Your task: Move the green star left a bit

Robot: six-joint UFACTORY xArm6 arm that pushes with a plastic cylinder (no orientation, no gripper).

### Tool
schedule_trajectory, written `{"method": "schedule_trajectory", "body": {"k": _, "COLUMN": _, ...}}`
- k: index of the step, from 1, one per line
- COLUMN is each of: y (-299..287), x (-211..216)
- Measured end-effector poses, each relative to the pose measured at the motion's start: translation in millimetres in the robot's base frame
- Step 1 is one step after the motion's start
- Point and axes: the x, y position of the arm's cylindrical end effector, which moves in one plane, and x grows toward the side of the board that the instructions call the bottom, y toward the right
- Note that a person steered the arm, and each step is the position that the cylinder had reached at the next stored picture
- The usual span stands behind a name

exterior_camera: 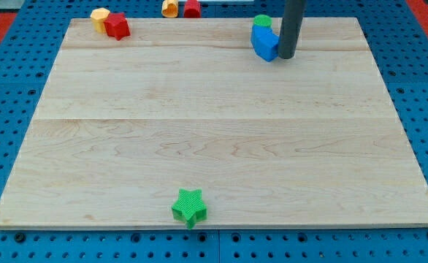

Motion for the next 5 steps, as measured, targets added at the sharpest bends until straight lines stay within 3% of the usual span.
{"method": "schedule_trajectory", "body": {"k": 1, "y": 24, "x": 24}}
{"method": "schedule_trajectory", "body": {"k": 4, "y": 129, "x": 305}}
{"method": "schedule_trajectory", "body": {"k": 5, "y": 127, "x": 325}}
